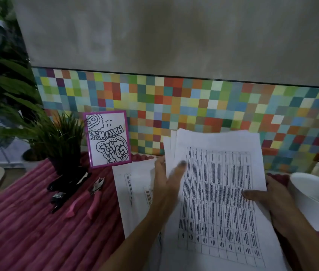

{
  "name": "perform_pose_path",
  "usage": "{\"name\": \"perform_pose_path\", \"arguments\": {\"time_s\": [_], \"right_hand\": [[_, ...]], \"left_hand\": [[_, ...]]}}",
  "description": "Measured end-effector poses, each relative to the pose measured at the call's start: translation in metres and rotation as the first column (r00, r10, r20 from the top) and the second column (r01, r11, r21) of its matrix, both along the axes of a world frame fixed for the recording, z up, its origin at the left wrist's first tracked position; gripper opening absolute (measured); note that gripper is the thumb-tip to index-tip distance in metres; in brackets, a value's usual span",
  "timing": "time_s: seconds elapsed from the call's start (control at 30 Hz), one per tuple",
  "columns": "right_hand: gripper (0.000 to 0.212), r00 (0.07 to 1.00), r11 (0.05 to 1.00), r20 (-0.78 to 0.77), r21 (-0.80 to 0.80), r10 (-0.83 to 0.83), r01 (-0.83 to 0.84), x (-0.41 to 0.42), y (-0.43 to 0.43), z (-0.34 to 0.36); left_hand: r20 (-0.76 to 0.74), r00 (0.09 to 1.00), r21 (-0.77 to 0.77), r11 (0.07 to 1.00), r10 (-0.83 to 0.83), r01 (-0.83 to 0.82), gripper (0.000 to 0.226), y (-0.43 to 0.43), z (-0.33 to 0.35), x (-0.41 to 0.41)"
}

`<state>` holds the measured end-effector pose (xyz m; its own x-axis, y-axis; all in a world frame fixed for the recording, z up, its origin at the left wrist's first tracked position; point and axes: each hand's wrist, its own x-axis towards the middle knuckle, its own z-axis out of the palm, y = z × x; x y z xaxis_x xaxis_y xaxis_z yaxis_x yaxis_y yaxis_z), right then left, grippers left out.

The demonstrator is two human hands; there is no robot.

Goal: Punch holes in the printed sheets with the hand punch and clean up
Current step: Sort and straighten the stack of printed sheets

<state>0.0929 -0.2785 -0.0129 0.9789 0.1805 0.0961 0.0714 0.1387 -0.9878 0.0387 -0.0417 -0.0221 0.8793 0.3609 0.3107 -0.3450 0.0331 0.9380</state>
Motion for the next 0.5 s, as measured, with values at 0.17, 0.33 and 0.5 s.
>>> {"name": "perform_pose_path", "arguments": {"time_s": [0.17, 0.33, 0.5], "right_hand": [[0.058, 0.999, 0.99, -0.047, -0.136, 0.017, -0.023, -0.007, 0.01, -0.001], [0.039, 0.902, 0.757, 0.341, -0.505, -0.266, 0.414, -0.01, -0.001, 0.008], [0.035, 0.855, 0.67, 0.403, -0.538, -0.328, 0.511, -0.007, -0.02, 0.018]], "left_hand": [[-0.124, 0.992, 0.146, 0.988, -0.036, 0.054, 0.041, 0.0, -0.007, 0.004], [-0.264, 0.881, 0.859, 0.512, 0.393, 0.03, 0.038, 0.047, -0.005, 0.006], [-0.422, 0.7, 0.889, 0.414, 0.577, 0.195, 0.087, 0.085, -0.013, 0.008]]}}
